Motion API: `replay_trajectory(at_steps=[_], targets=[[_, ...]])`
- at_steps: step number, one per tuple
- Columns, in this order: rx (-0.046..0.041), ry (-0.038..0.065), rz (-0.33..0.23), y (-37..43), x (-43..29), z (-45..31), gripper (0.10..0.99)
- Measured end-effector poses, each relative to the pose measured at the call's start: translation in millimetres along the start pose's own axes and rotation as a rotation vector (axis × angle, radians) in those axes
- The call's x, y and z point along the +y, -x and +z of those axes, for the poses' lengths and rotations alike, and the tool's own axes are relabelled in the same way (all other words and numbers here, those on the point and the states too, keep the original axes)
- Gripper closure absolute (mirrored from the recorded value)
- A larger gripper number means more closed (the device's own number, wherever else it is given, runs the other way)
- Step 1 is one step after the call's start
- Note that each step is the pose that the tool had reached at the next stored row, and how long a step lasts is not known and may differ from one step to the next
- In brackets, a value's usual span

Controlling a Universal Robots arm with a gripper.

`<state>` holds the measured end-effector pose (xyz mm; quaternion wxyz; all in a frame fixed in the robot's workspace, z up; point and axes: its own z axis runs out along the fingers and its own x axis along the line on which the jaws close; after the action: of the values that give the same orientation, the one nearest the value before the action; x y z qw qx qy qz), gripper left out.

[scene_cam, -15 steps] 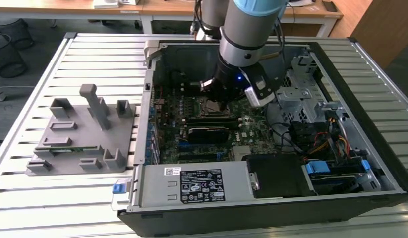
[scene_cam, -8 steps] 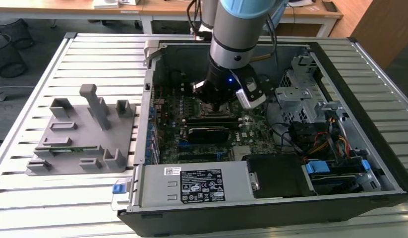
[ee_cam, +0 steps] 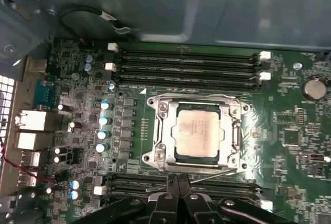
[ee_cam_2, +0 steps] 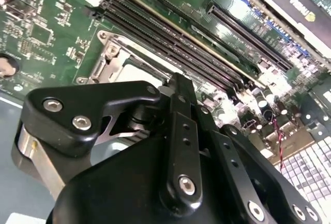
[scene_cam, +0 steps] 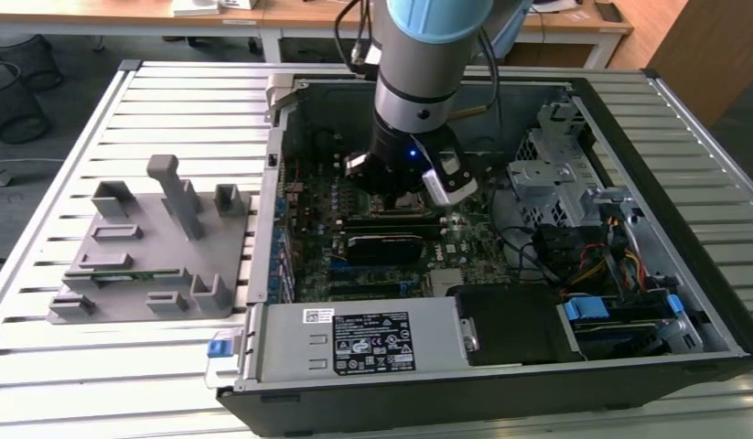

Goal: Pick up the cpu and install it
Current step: 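Install the second cpu locking lever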

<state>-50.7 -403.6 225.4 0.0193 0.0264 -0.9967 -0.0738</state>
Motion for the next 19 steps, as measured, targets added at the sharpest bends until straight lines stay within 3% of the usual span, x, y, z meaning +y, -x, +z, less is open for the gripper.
replay_trajectory(at_steps=[8, 9, 15, 19], targets=[[0.0000, 0.005, 0.000, -1.1, -1.9, 11.9, 0.980], [-0.0002, 0.010, -0.001, -1.4, -2.4, 12.3, 0.980], [-0.0032, 0.066, -0.003, -3.5, -11.1, 11.7, 0.980], [-0.0035, 0.074, -0.003, -8.0, -17.0, 11.3, 0.980]])
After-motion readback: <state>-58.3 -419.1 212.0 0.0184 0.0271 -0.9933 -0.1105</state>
